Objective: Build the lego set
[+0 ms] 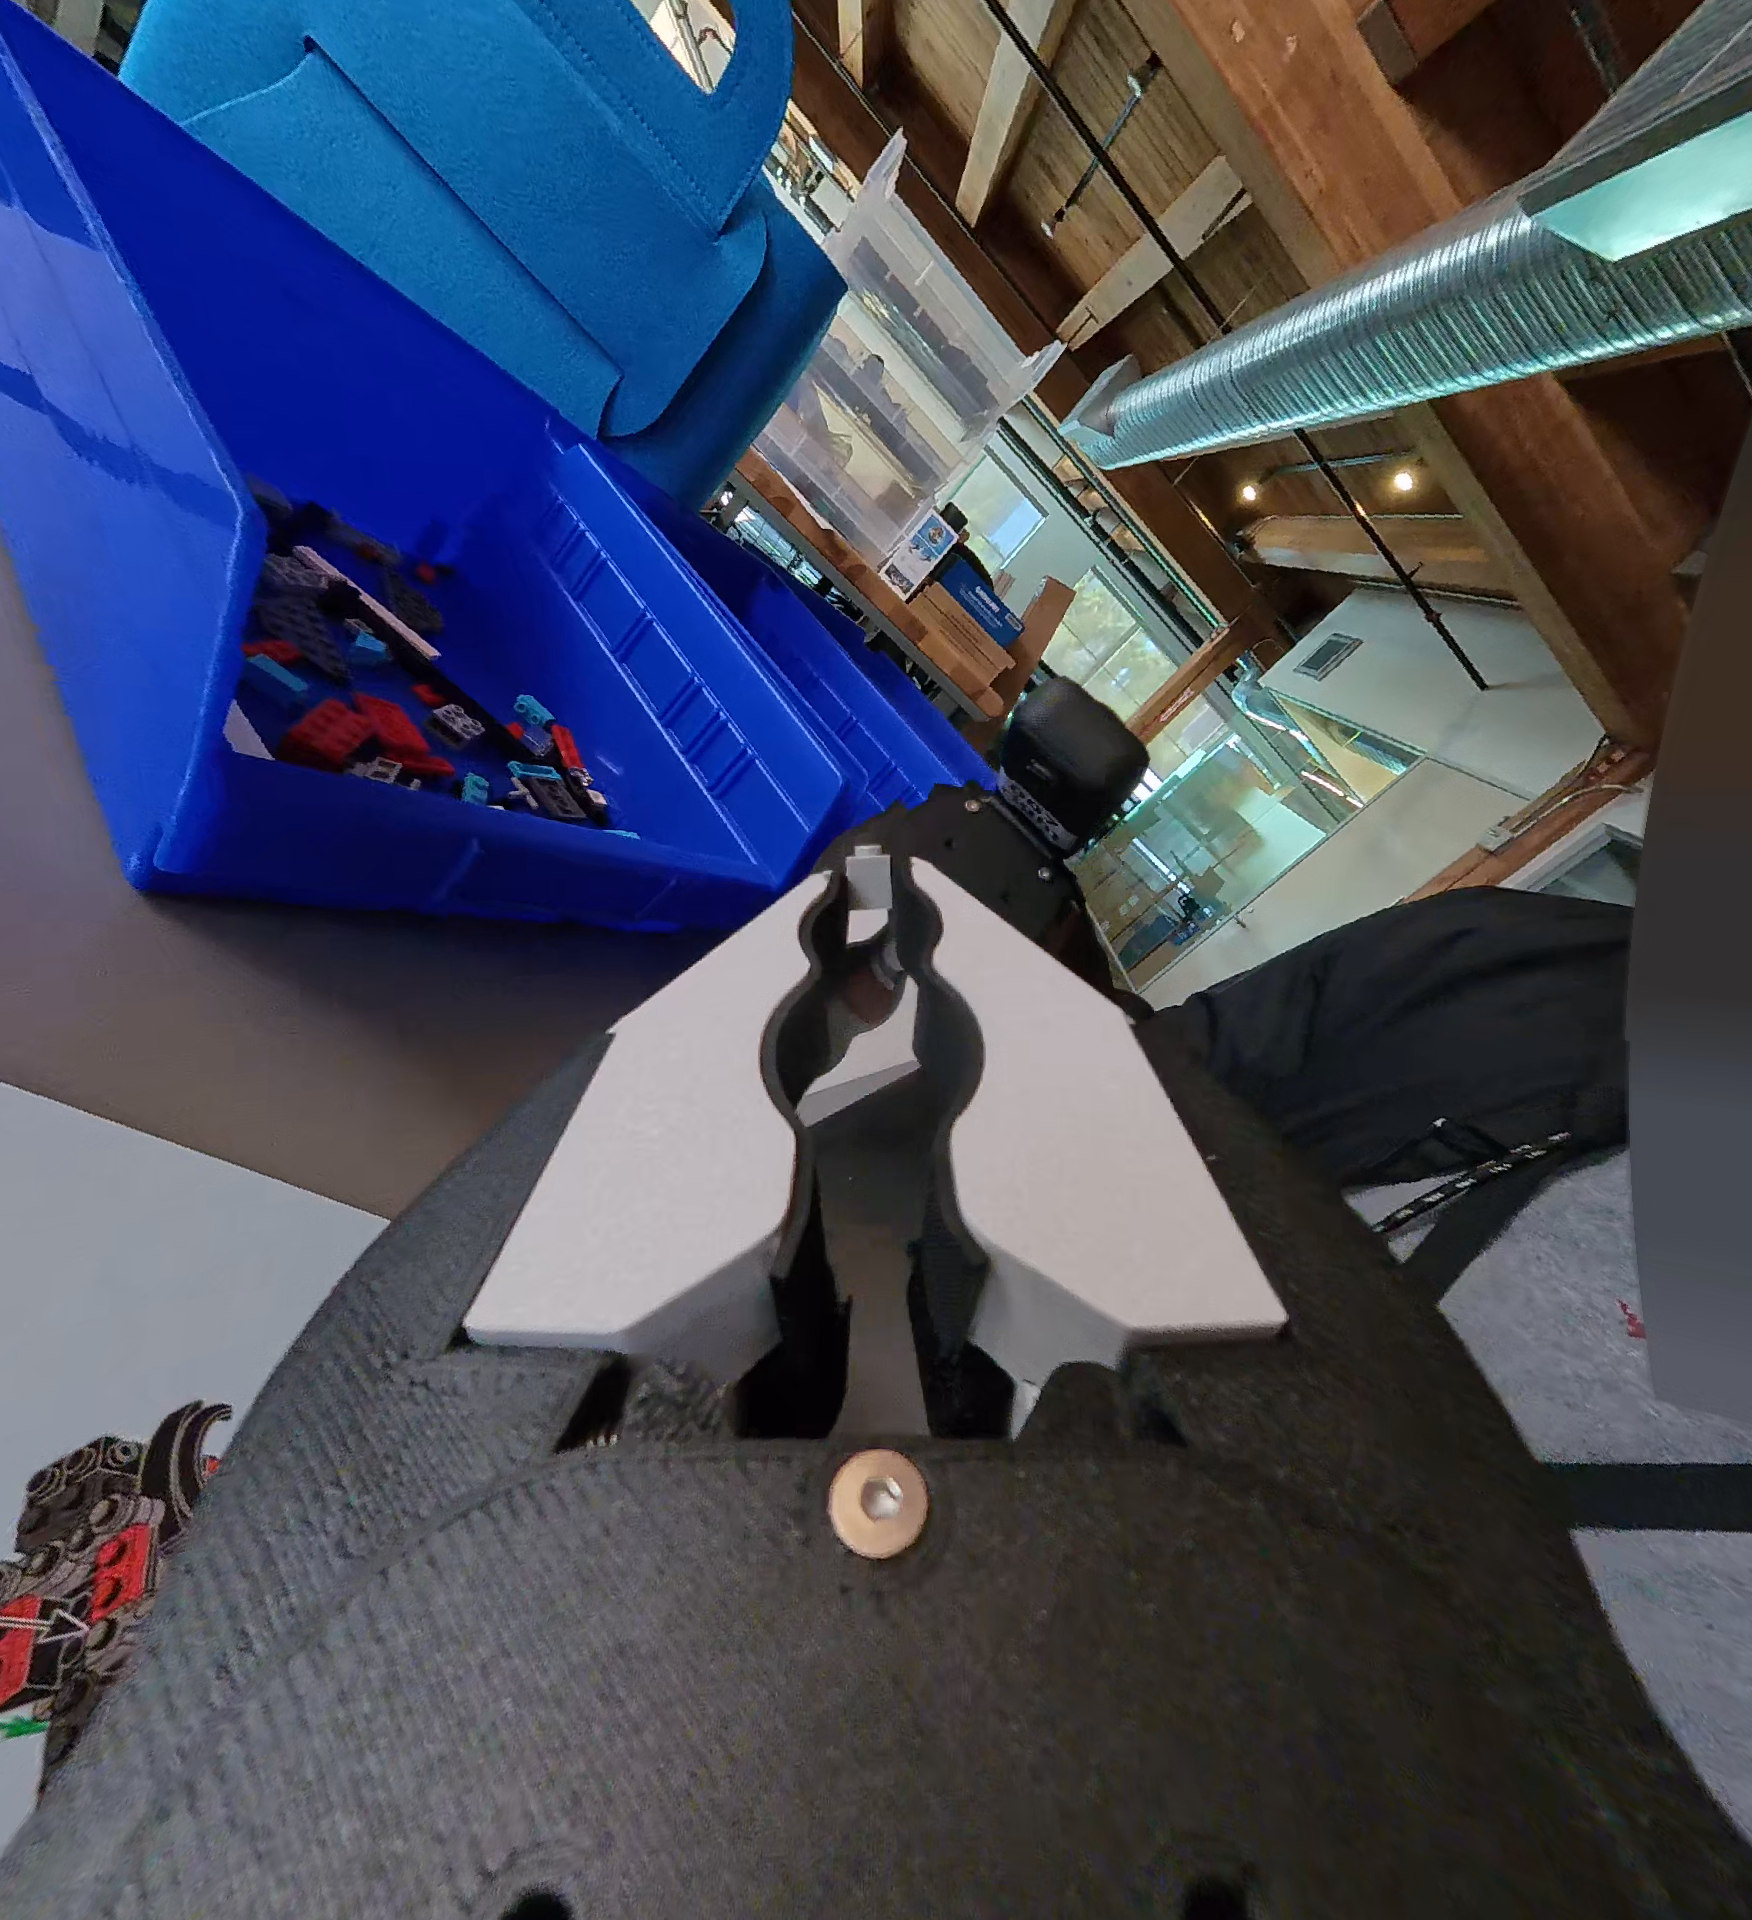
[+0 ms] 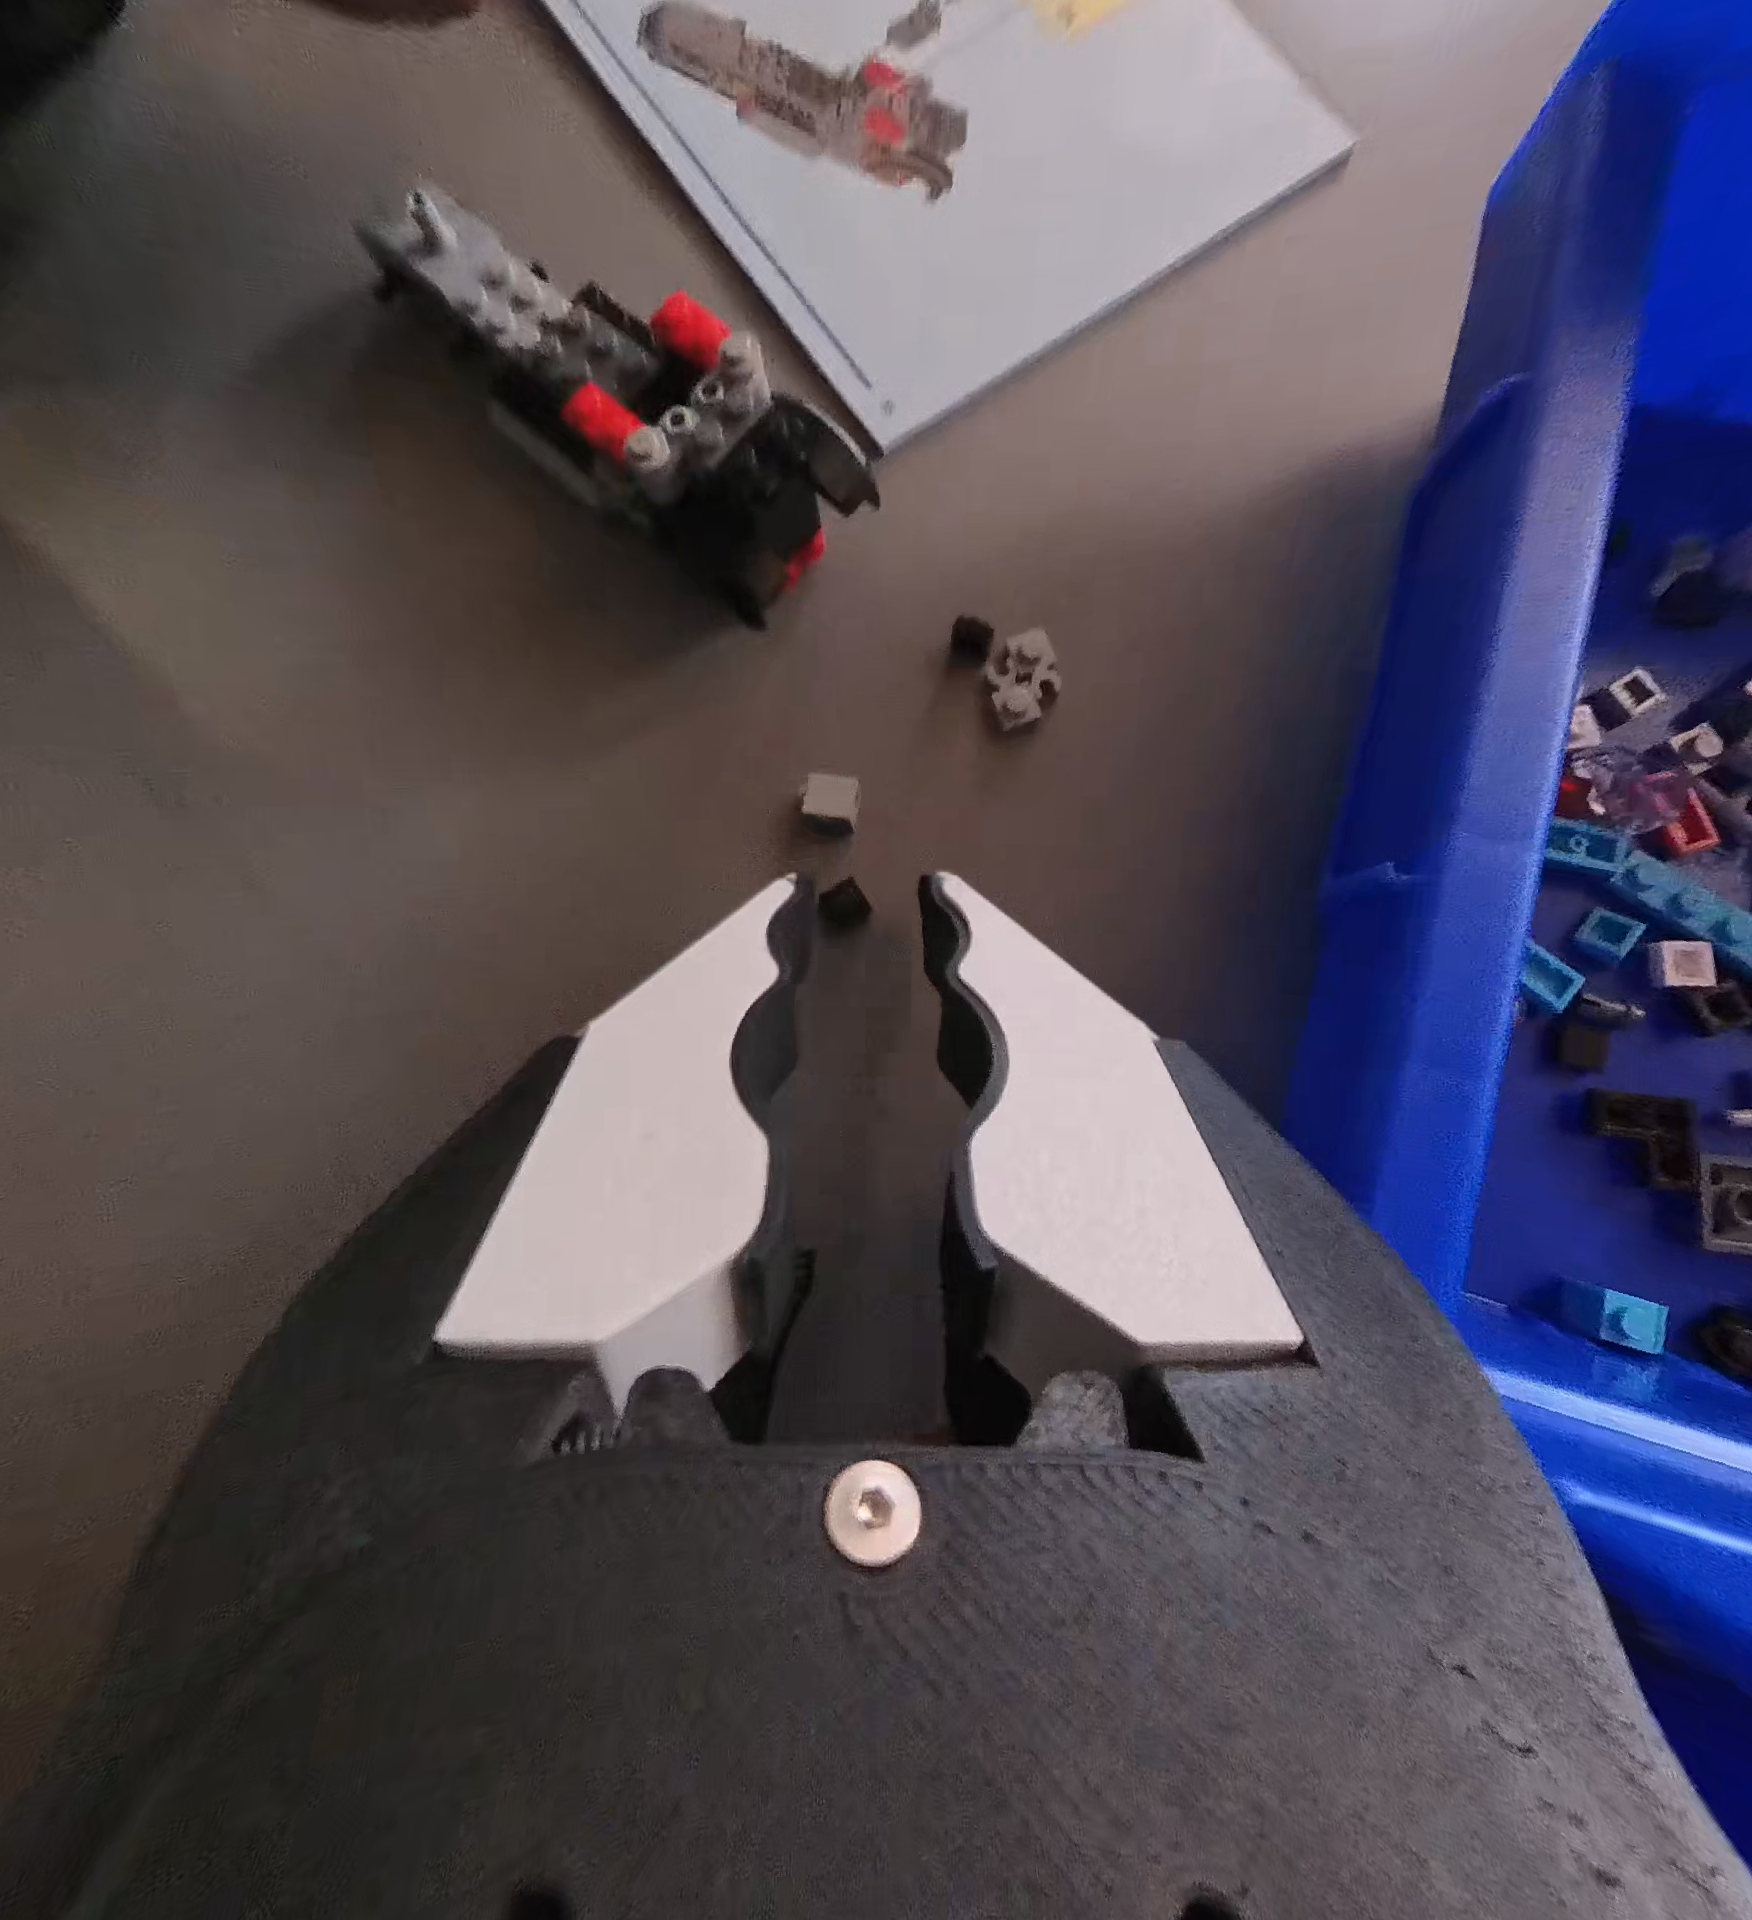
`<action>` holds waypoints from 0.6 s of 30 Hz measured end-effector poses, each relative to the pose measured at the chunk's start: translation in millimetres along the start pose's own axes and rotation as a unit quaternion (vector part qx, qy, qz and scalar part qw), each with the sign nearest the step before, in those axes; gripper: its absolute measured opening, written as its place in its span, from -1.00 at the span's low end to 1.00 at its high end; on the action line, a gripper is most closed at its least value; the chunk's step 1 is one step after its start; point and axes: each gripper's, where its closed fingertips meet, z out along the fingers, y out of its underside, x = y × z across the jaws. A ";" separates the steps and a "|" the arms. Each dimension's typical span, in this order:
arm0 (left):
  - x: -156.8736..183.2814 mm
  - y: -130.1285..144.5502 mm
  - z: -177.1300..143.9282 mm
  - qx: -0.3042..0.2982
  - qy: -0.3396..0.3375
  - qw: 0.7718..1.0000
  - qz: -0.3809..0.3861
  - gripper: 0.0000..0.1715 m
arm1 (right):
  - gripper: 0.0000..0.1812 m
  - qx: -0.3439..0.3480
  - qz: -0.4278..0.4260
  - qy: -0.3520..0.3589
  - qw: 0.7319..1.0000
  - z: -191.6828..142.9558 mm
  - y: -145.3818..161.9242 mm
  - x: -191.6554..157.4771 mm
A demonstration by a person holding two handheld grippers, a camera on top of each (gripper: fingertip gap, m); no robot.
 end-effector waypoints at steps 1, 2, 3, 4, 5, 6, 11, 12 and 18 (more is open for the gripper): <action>0.4 0.5 0.5 -0.001 0.001 1.000 0.005 -0.91 | -0.76 -0.002 -0.002 -0.006 1.000 0.0 1.0 -1.6; 0.8 0.9 0.9 -0.003 0.001 1.000 0.011 -0.91 | -0.76 -0.004 -0.007 -0.009 1.000 0.2 1.9 -3.4; 1.1 1.2 1.3 -0.004 0.001 1.000 0.018 -0.90 | -0.77 -0.009 -0.011 -0.008 1.000 1.0 3.5 -4.0; 1.6 1.6 1.7 -0.005 0.001 1.000 0.028 -0.90 | -0.76 -0.015 -0.015 -0.007 1.000 2.3 5.5 -4.3; 2.2 2.0 2.1 -0.006 0.000 0.999 0.039 -0.90 | -0.76 -0.018 -0.020 -0.006 1.000 3.1 6.5 -4.8; 2.9 2.2 2.6 -0.007 0.000 0.999 0.050 -0.90 | -0.78 -0.016 -0.023 -0.005 1.000 3.1 6.0 -5.3; 6.6 3.2 4.8 -0.007 0.001 0.994 0.106 -0.90 | -0.89 -0.014 -0.024 -0.006 1.000 4.3 5.5 -6.3; 6.9 3.6 5.3 -0.008 0.000 0.993 0.116 -0.90 | -0.89 -0.014 -0.023 -0.005 1.000 4.8 5.2 -6.0; 12.8 3.2 7.9 0.005 0.006 0.984 0.177 -0.90 | -0.90 0.036 0.003 -0.009 0.999 -6.1 -15.8 -4.0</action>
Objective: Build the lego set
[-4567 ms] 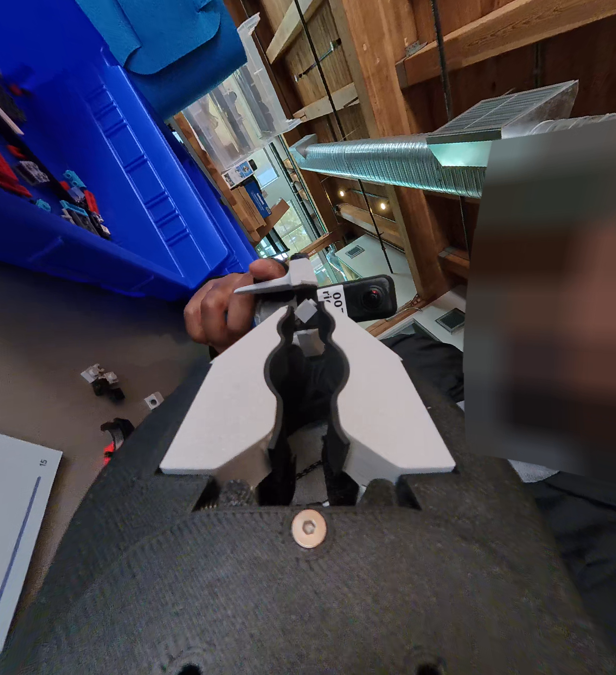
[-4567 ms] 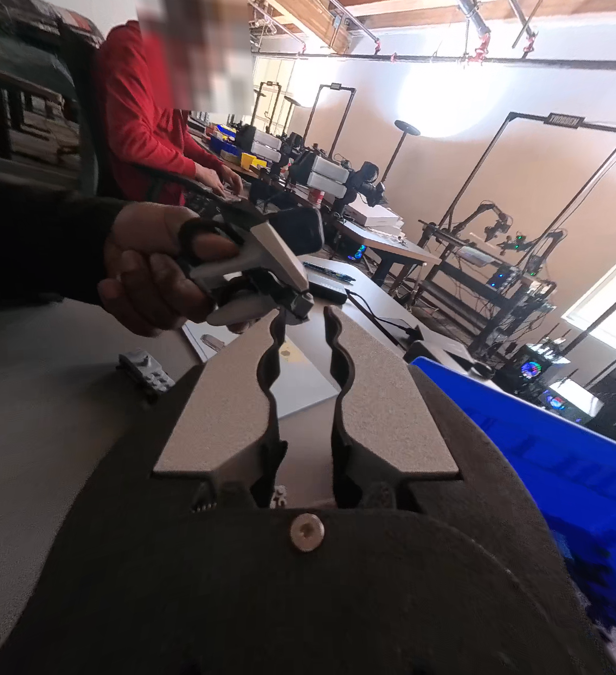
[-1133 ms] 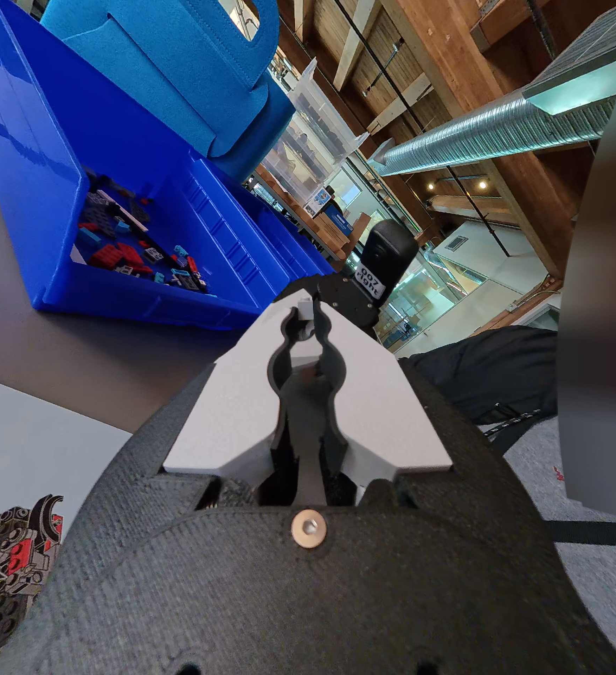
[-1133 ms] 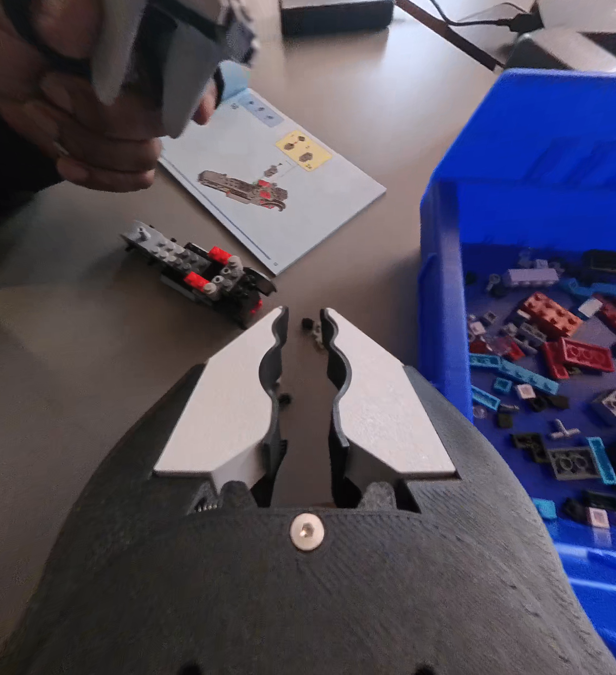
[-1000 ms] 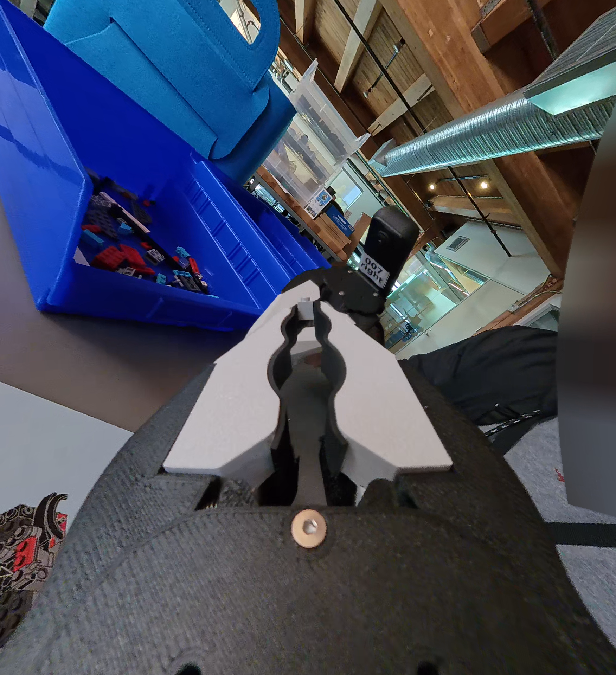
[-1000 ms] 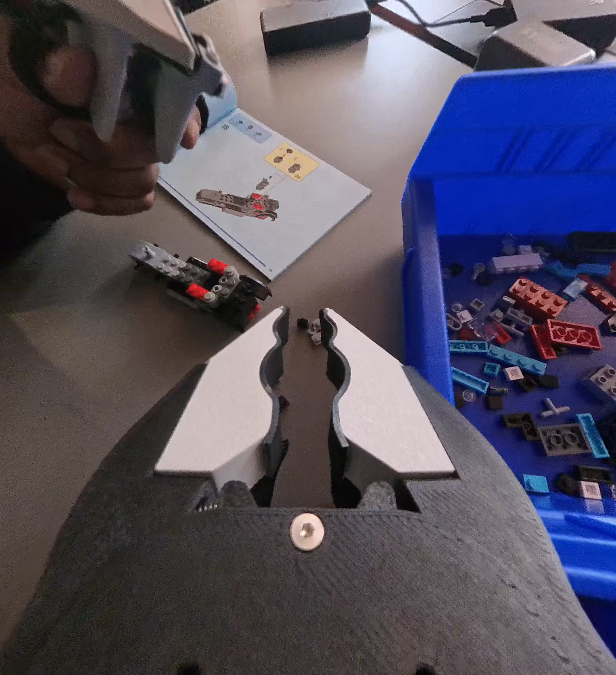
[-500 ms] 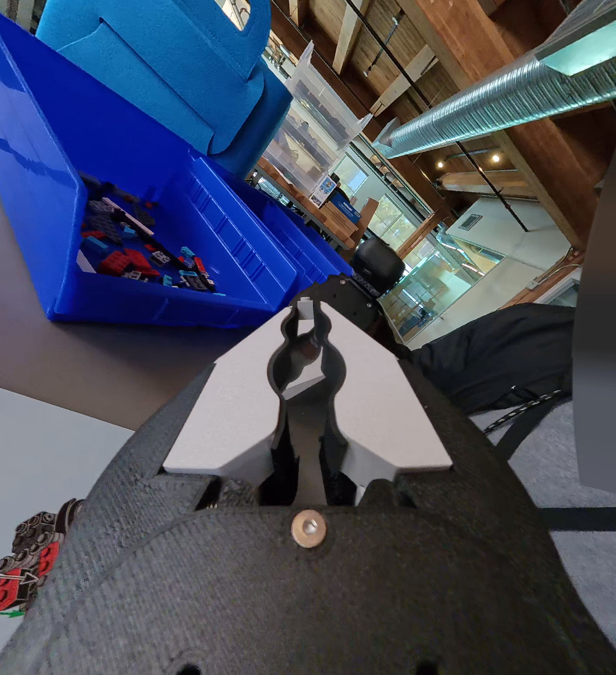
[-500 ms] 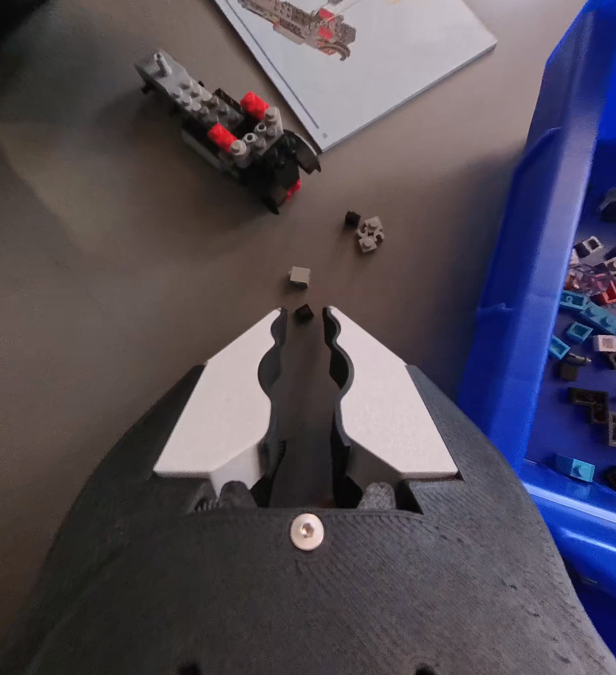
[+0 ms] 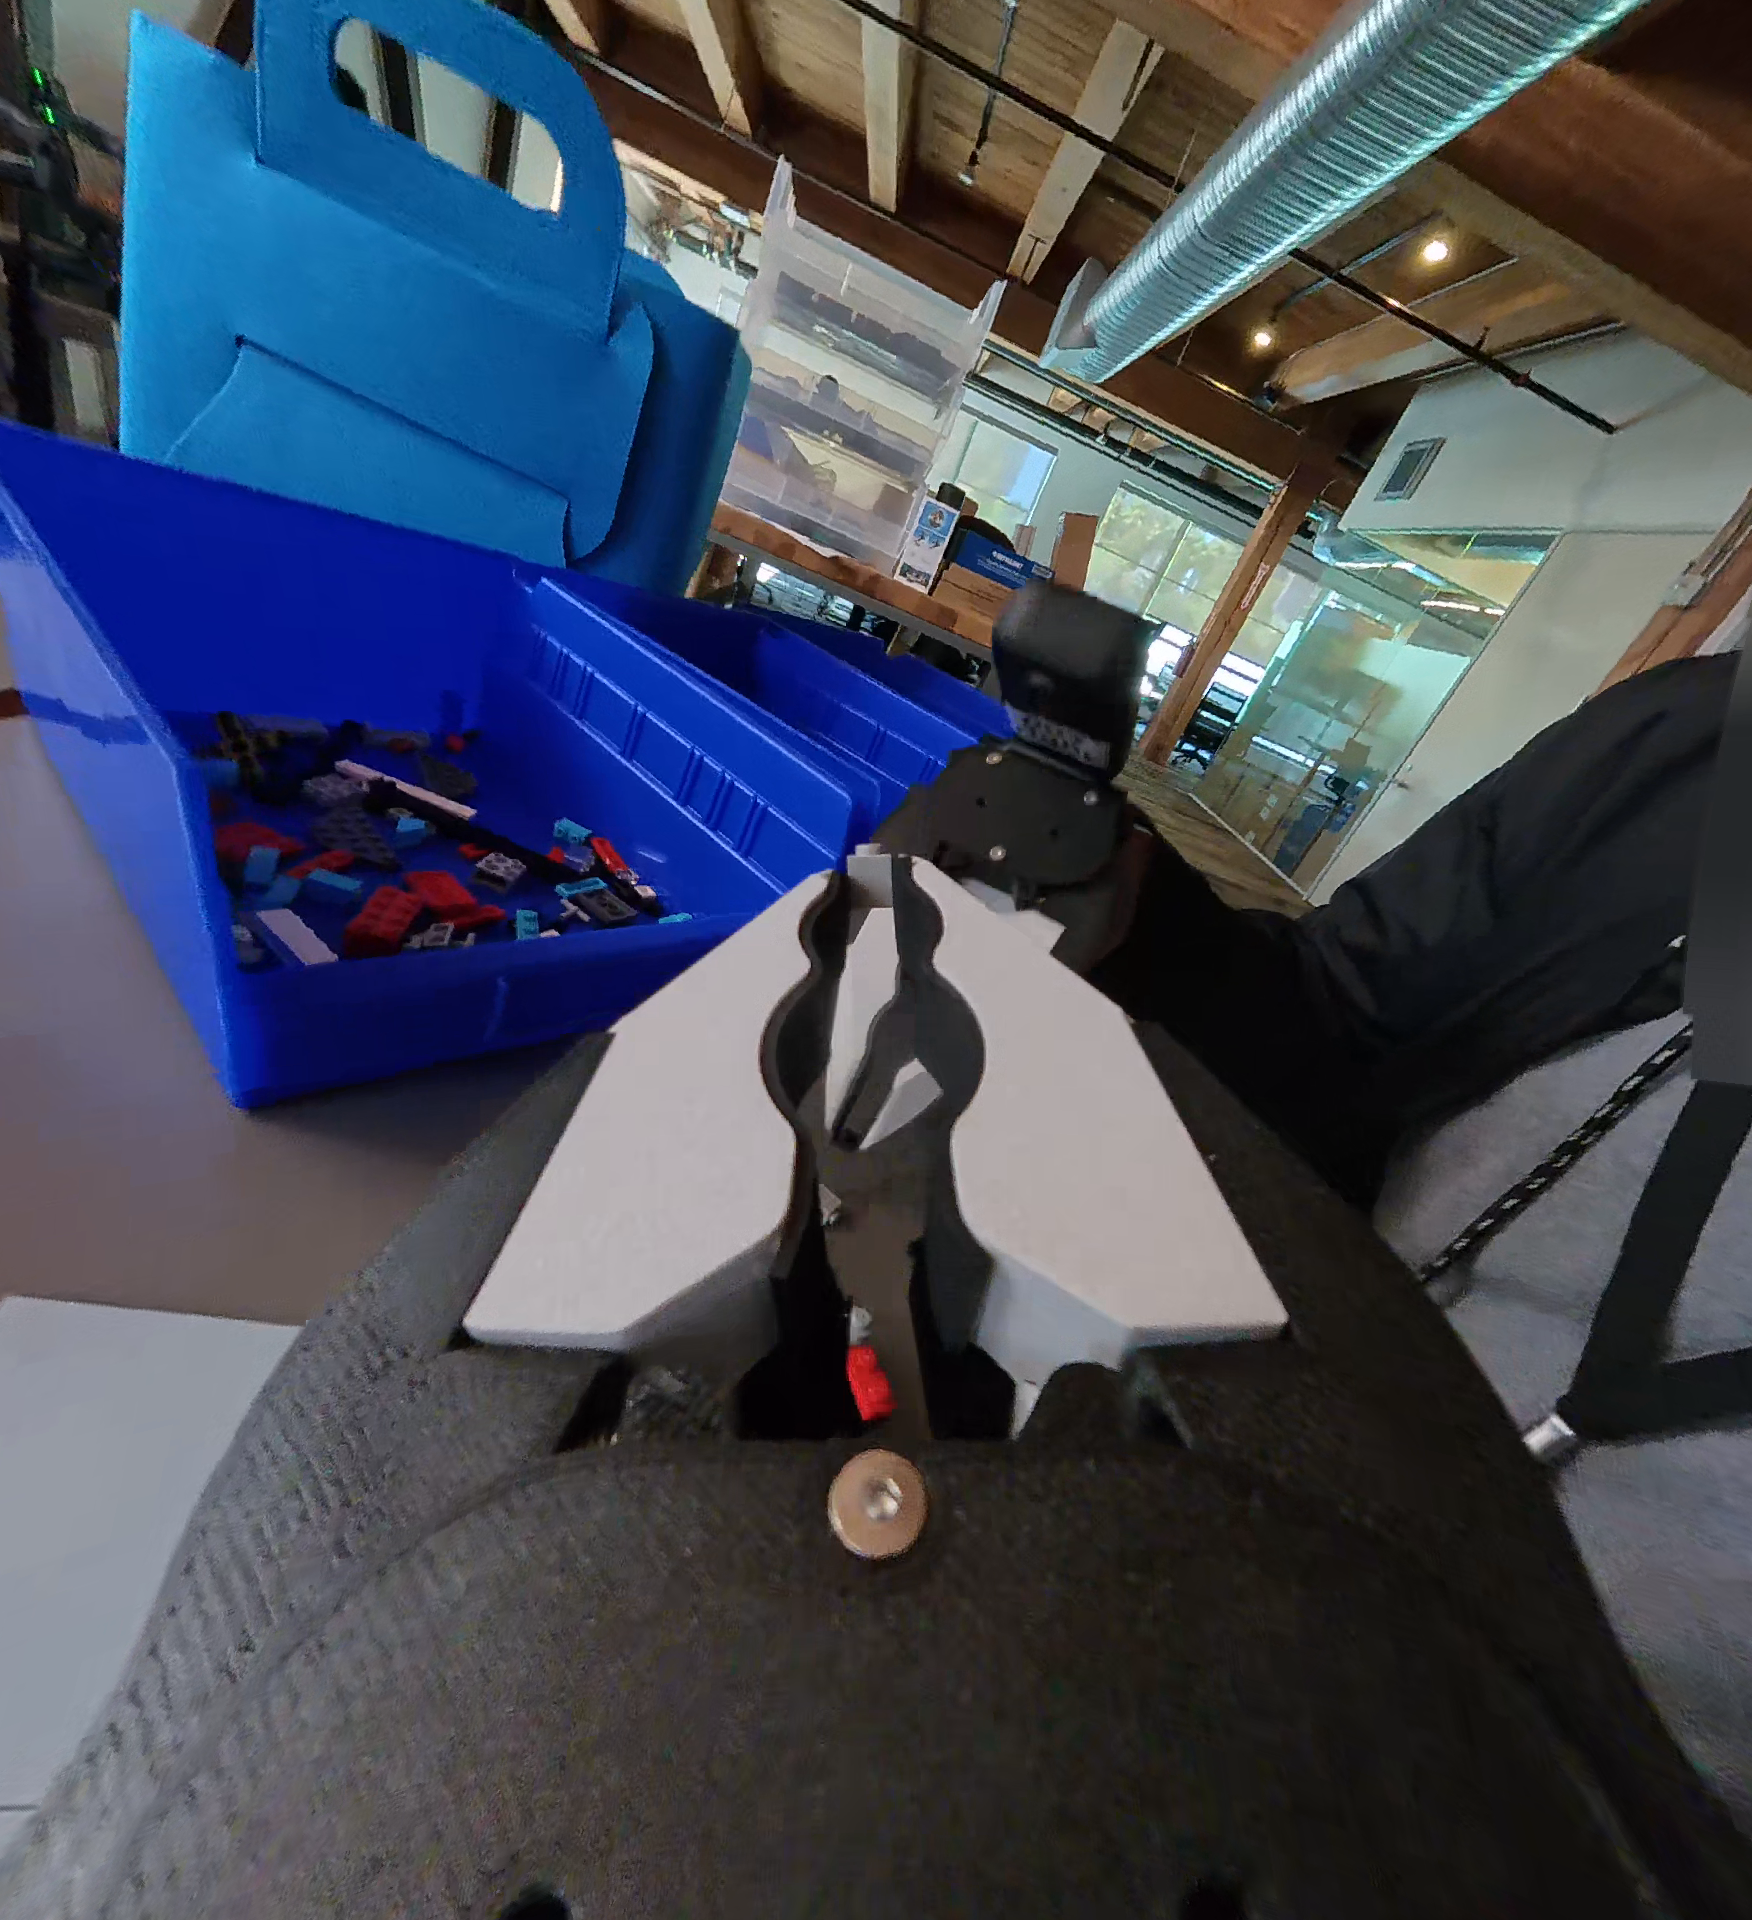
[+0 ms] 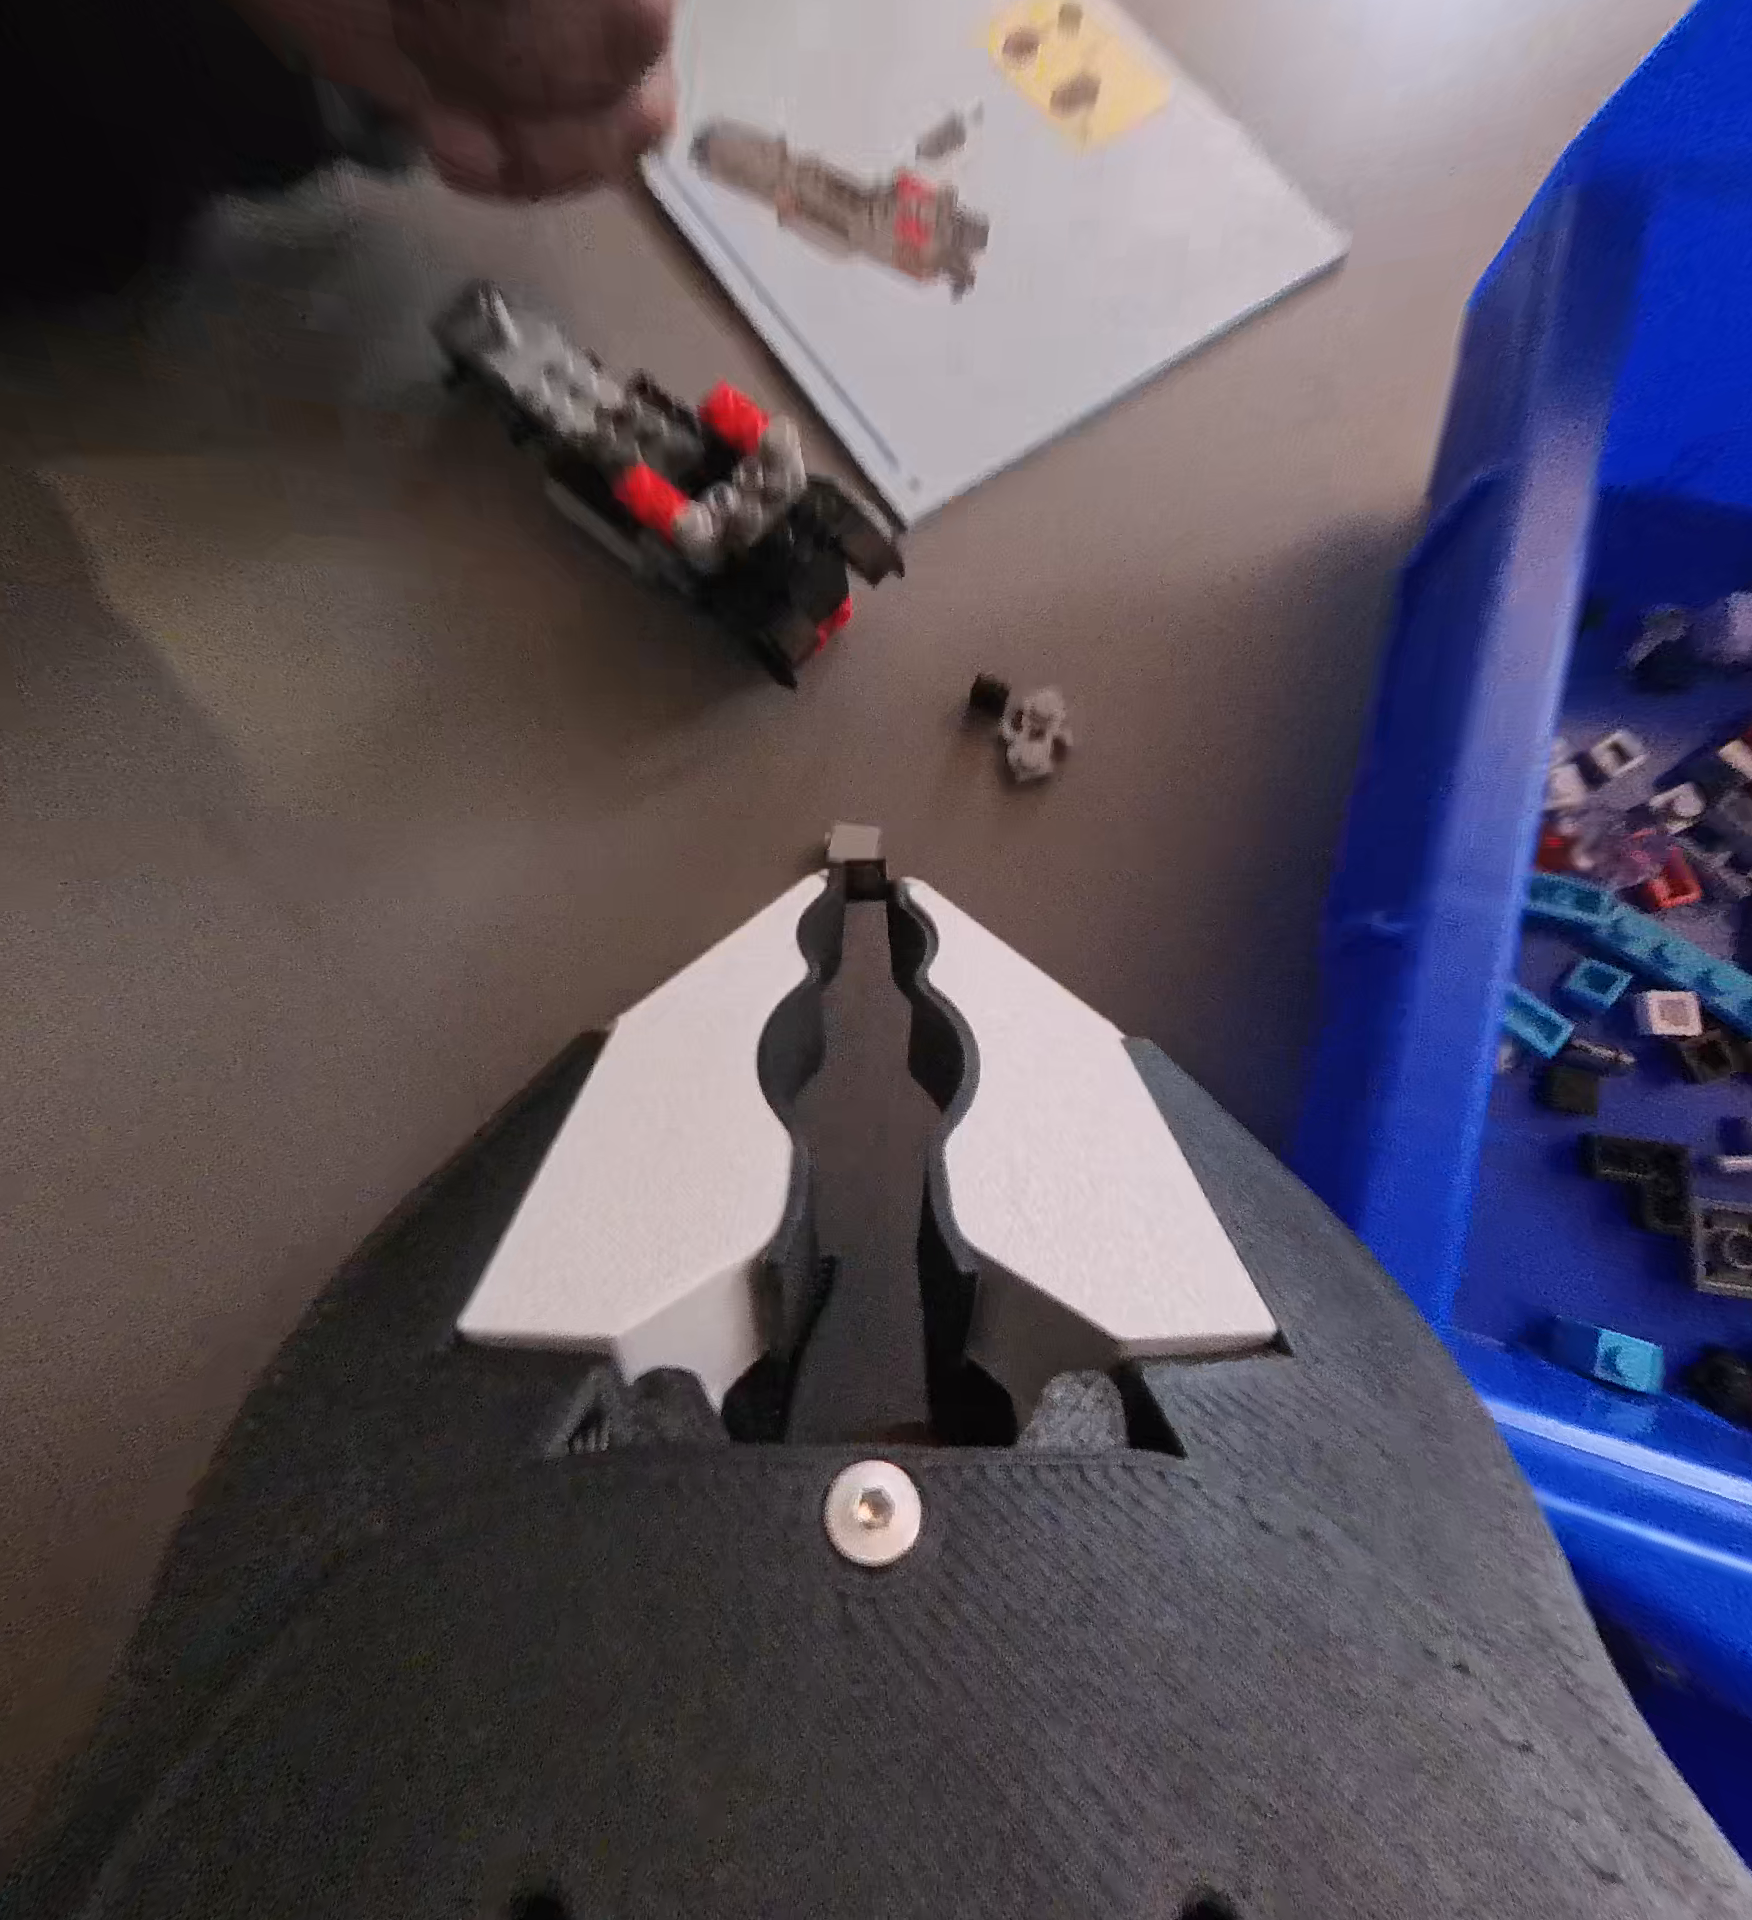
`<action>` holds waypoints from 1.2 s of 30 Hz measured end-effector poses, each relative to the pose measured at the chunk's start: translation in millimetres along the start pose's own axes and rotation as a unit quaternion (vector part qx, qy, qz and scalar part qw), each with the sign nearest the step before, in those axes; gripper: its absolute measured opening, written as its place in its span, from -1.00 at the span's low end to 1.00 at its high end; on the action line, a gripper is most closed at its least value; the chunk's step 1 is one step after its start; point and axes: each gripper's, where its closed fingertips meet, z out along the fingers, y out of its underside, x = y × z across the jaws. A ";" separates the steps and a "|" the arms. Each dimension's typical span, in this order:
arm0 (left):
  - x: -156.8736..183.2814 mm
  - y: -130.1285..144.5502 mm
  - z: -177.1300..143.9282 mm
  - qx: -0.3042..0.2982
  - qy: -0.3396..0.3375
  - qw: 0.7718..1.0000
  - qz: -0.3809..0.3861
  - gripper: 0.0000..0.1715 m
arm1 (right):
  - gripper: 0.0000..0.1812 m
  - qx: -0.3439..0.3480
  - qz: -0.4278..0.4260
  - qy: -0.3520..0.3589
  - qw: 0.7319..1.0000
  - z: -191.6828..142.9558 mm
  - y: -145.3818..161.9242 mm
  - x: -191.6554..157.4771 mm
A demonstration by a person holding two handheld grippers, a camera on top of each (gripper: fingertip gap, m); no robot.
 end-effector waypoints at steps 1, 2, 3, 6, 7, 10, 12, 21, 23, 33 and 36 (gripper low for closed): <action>1.3 -0.8 0.4 0.004 0.001 1.000 0.012 -0.90 | -0.90 0.021 0.007 -0.001 1.000 -6.0 -10.6 1.1; 2.6 -1.3 1.0 0.007 0.001 1.000 0.022 -0.90 | -0.90 0.042 0.010 -0.001 0.999 -13.4 -22.6 2.6; 3.5 -1.5 1.6 0.009 0.001 1.000 0.030 -0.90 | -0.90 0.063 0.011 -0.001 0.998 -21.7 -35.8 3.8; 7.8 -2.5 4.5 0.017 0.003 0.999 0.040 -0.90 | -0.90 0.112 -0.001 -0.015 0.994 -50.1 -79.4 2.5; 9.8 -3.1 5.4 0.020 0.004 0.999 0.044 -0.90 | -0.90 0.122 -0.009 -0.021 0.992 -58.8 -93.7 1.0; 14.5 -6.9 6.0 0.033 0.003 0.997 0.065 -0.90 | -0.90 0.135 -0.042 -0.035 0.989 -76.0 -130.4 -4.1; 17.5 -11.2 4.4 0.048 0.002 0.995 0.082 -0.90 | -0.90 0.136 -0.058 -0.053 0.988 -78.8 -147.3 -10.5; 28.4 -25.4 -2.8 0.095 -0.018 0.979 0.182 -0.90 | -0.90 0.128 -0.106 -0.099 0.981 -66.6 -172.8 -26.9; 30.8 -27.6 -3.7 0.106 -0.015 0.977 0.185 -0.90 | -0.90 0.130 -0.115 -0.103 0.980 -70.3 -174.8 -27.9; 34.0 -28.2 -3.1 0.119 -0.007 0.975 0.188 -0.90 | -0.90 0.113 -0.128 -0.112 0.979 -67.1 -167.4 -31.3; 34.4 -29.1 -4.0 0.121 -0.007 0.975 0.189 -0.90 | -0.90 0.109 -0.130 -0.117 0.979 -64.9 -165.9 -33.8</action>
